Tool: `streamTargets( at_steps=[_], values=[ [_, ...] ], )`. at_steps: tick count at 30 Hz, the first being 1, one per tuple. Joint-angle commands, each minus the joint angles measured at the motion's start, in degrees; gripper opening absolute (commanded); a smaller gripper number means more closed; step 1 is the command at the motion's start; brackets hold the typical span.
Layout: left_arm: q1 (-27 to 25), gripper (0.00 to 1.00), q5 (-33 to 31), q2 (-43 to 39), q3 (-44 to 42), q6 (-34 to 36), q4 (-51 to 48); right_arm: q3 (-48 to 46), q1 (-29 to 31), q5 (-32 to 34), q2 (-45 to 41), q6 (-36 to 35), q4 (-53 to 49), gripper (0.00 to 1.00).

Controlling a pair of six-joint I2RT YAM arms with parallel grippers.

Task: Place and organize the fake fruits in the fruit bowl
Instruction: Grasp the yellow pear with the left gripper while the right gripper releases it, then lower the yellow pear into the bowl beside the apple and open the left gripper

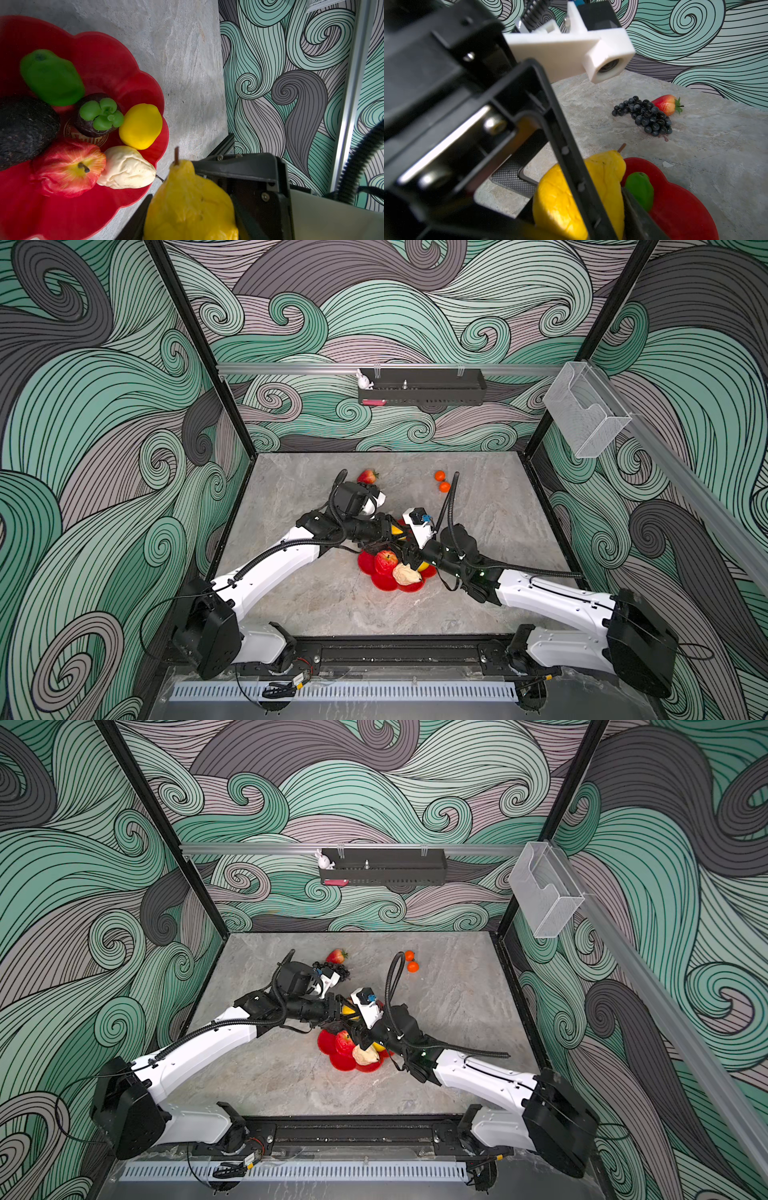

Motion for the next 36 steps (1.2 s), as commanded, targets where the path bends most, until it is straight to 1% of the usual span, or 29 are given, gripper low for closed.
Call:
streamTargets(
  at_steps=[1,5,8,13,18,20,24,29,36],
  values=[
    [0.0,0.49,-1.7,-0.4,2.5,1.8,-0.6,1.6,0.1,2.5,-1.3,1.0,-3.3,0.68],
    [1.0,0.49,-1.5,-0.3,2.9,2.1,-0.5,1.4,0.0,3.2,-4.6,1.7,-10.0,0.80],
    [1.6,0.49,-3.0,-0.4,3.5,3.9,-1.4,0.6,-0.3,3.7,-8.3,3.2,-15.2,0.86],
    [2.0,0.49,-9.1,-0.4,4.0,8.8,-4.6,-1.1,-0.6,6.7,-15.4,5.5,-24.1,0.88],
    [1.9,0.49,-9.5,0.2,3.6,11.7,-4.8,-2.2,-1.0,10.4,-20.7,8.3,-32.3,0.90],
    [1.9,0.48,-11.3,0.4,3.4,13.0,-5.8,-2.8,-1.3,11.4,-22.6,9.8,-35.0,0.91],
    [1.3,0.48,-16.6,0.0,2.4,16.3,-7.5,-5.0,-1.5,11.9,-25.9,13.2,-36.7,0.91],
    [0.8,0.48,-17.5,-0.3,0.7,16.1,-9.9,-6.8,-1.7,11.9,-27.3,16.5,-37.7,0.91],
    [-1.5,0.48,-21.3,-1.8,-4.7,16.1,-11.8,-7.2,-1.9,11.9,-26.9,16.7,-38.4,0.91]
  ],
)
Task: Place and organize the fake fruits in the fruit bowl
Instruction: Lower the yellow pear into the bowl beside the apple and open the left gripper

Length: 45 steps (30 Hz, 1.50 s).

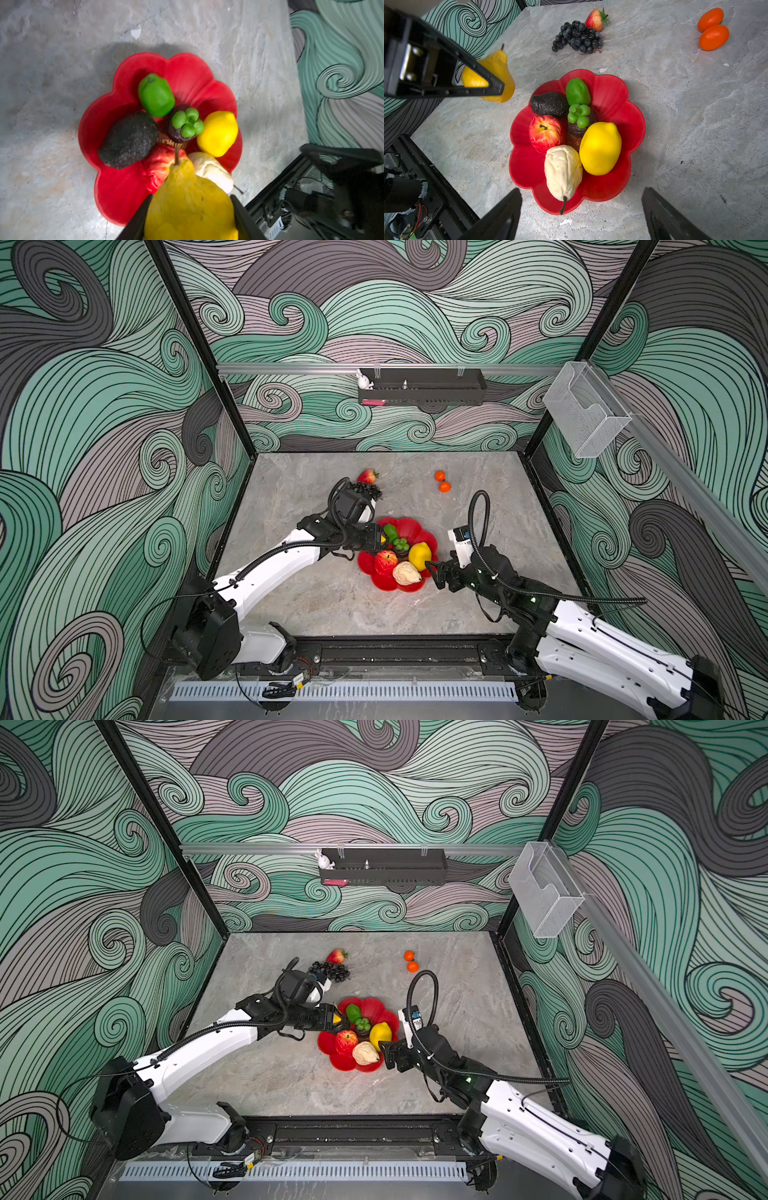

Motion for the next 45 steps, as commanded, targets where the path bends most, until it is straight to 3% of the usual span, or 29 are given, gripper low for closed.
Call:
streamTargets(
  at_steps=[1,12,24,38,45],
  values=[
    [-0.9,0.48,-2.9,-1.5,-2.4,0.5,-2.5,-0.7,-0.5,0.8,-0.3,1.2,-0.4,0.91],
    [-1.0,0.48,-6.2,-1.9,-10.5,-6.6,5.4,-0.4,-0.8,-0.7,1.2,1.6,0.7,0.91],
    [-1.4,0.49,-10.7,0.6,-9.3,-8.3,5.7,-0.7,-1.0,-1.7,1.5,0.8,1.5,0.91],
    [-6.7,0.51,-22.9,2.6,-8.3,-11.1,4.8,-0.5,-1.0,-2.1,2.2,0.7,1.8,0.91],
    [-8.0,0.52,-24.6,4.1,-8.4,-11.1,6.0,-0.6,-1.0,-2.6,2.4,0.8,2.3,0.91]
  ],
)
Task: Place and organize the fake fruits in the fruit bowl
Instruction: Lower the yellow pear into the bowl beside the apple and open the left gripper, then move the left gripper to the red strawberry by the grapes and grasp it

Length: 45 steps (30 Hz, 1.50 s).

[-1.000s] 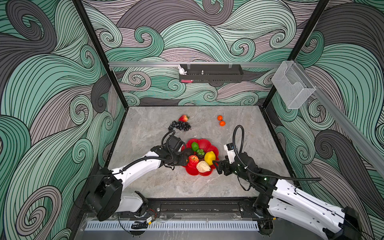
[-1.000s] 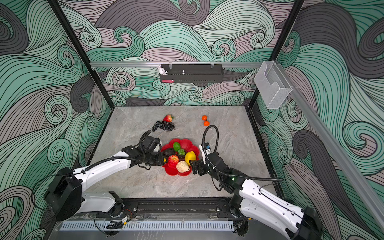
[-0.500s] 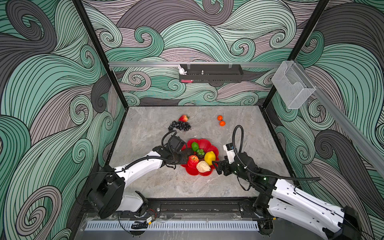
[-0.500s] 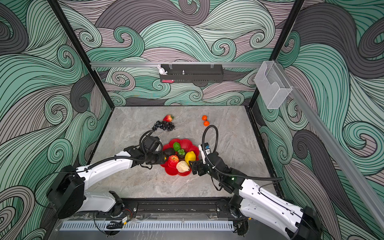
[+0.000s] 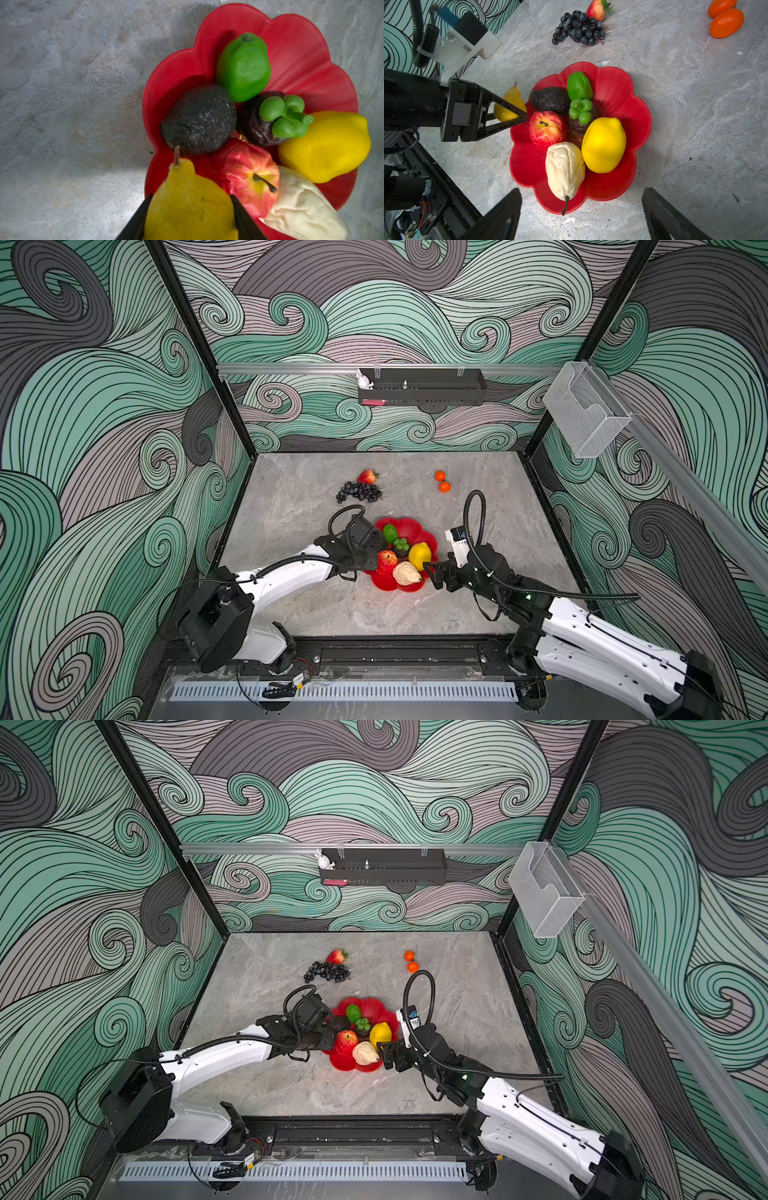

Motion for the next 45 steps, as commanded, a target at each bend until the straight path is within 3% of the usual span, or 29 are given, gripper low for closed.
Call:
streamTargets(
  at_steps=[1,8,16,32,35,39,42,45],
  values=[
    [-1.0,0.52,-2.9,1.3,1.7,-0.8,0.3,-0.5,-0.4,-0.5,0.2,0.0,1.4,0.91],
    [-2.9,0.55,-5.8,4.1,3.1,-0.9,-1.3,0.0,-0.4,-2.0,1.0,-0.1,1.6,0.91],
    [-3.4,0.64,-5.4,4.2,4.0,-1.3,-3.0,0.1,-0.4,-1.8,0.7,-0.2,1.4,0.91],
    [-3.4,0.65,-5.3,-1.1,4.4,-1.4,-4.9,0.3,-0.4,-1.8,1.3,0.1,1.5,0.91],
    [-3.4,0.66,-7.2,-2.9,4.6,-3.6,-6.8,0.6,-0.4,-1.7,1.1,0.2,1.1,0.91],
    [-3.2,0.66,-11.7,-8.7,4.7,-1.2,-4.5,1.5,-0.4,-0.7,0.4,0.0,-0.3,0.91],
    [-0.6,0.71,-12.6,-11.4,7.0,1.8,-4.3,2.6,-0.4,0.8,0.0,0.0,-1.7,0.91],
    [4.9,0.74,-7.2,-10.1,10.5,5.9,-3.0,3.8,-0.7,1.7,0.0,0.1,-2.8,0.91]
  ],
)
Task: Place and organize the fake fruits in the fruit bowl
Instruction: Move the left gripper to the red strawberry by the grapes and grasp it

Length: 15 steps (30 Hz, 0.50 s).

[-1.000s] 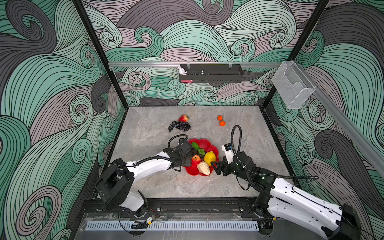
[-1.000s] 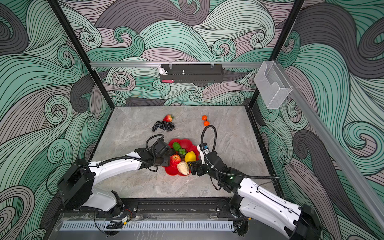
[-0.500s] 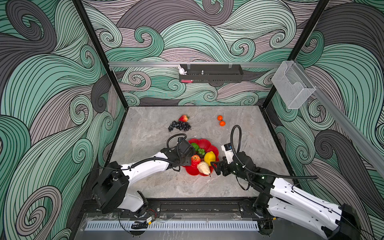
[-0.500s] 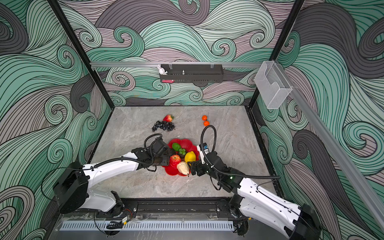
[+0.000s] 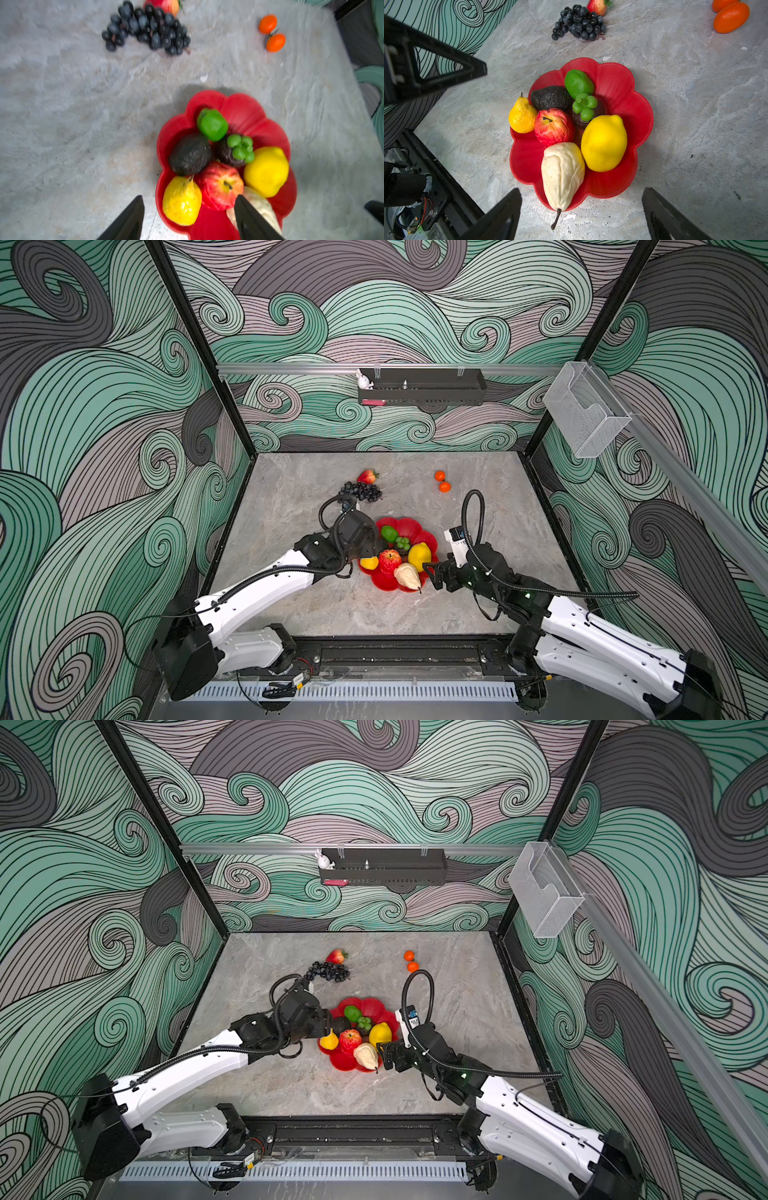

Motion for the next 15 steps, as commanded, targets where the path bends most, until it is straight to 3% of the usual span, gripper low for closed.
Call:
streamTargets(
  at_steps=[1,5,15],
  values=[
    [5.6,0.76,3.6,2.2,5.0,6.4,2.0,2.8,-0.5,2.1,-0.6,0.0,-1.4,0.91],
    [12.1,0.79,13.3,11.2,12.7,13.9,4.2,3.5,-0.5,1.9,-1.0,0.1,-1.5,0.91],
    [23.2,0.78,23.5,36.4,33.1,35.8,8.1,2.9,-0.7,0.6,-4.0,0.7,-3.2,0.92]
  ],
)
